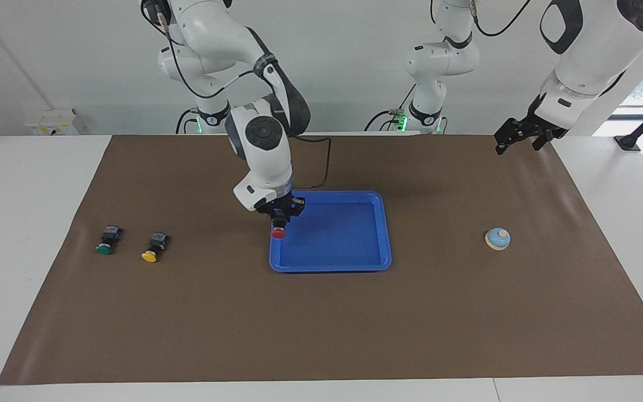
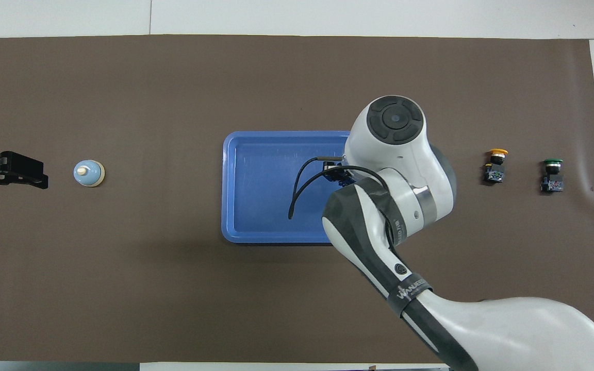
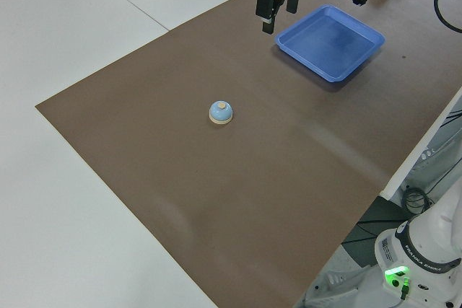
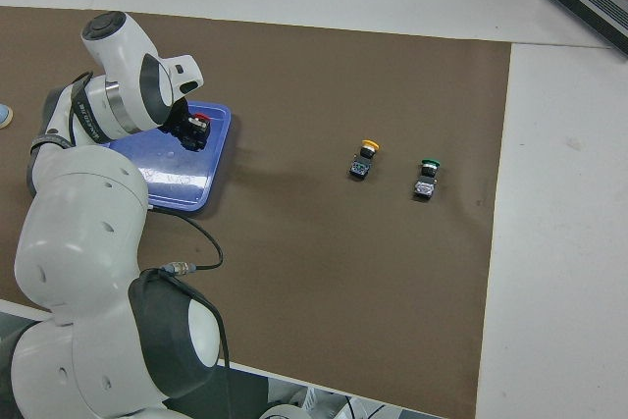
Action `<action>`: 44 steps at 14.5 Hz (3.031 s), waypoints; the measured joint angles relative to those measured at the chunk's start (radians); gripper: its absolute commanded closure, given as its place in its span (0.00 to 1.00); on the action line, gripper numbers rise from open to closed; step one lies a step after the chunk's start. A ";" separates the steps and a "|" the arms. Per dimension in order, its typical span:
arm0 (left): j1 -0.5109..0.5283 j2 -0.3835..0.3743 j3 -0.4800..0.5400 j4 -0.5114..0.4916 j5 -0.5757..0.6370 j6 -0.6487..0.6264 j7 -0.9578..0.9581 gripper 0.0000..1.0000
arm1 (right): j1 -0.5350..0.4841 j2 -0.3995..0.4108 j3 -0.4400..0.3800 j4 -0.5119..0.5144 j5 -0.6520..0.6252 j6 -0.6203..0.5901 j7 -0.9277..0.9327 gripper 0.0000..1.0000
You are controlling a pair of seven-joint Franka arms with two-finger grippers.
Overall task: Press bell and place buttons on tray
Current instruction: 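Lower the red button into the blue tray and open the right gripper, then move the right gripper to the yellow-capped button and grasp it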
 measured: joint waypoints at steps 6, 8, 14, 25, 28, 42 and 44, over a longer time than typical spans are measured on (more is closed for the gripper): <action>0.000 0.000 0.000 0.000 0.000 0.000 0.000 0.00 | 0.059 0.018 -0.005 -0.102 0.001 0.134 -0.006 1.00; 0.000 0.000 0.000 0.000 0.000 0.000 0.000 0.00 | 0.056 0.018 -0.011 -0.111 0.001 0.147 -0.007 1.00; 0.000 0.000 0.000 0.000 0.000 0.000 0.000 0.00 | 0.046 0.018 -0.013 -0.165 0.001 0.217 -0.007 0.23; 0.000 0.000 0.000 0.000 0.000 0.000 0.000 0.00 | -0.159 -0.089 -0.027 -0.084 0.000 -0.008 -0.041 0.00; 0.000 0.000 0.000 0.000 0.000 0.000 0.000 0.00 | -0.299 -0.107 -0.031 -0.088 -0.016 -0.027 -0.142 0.00; 0.000 0.000 0.000 0.000 0.000 0.000 0.000 0.00 | -0.590 0.002 -0.030 -0.218 -0.078 0.251 -0.417 0.33; 0.000 0.000 0.000 0.000 0.000 0.000 0.000 0.00 | -0.590 0.009 -0.029 -0.230 -0.078 0.259 -0.405 0.98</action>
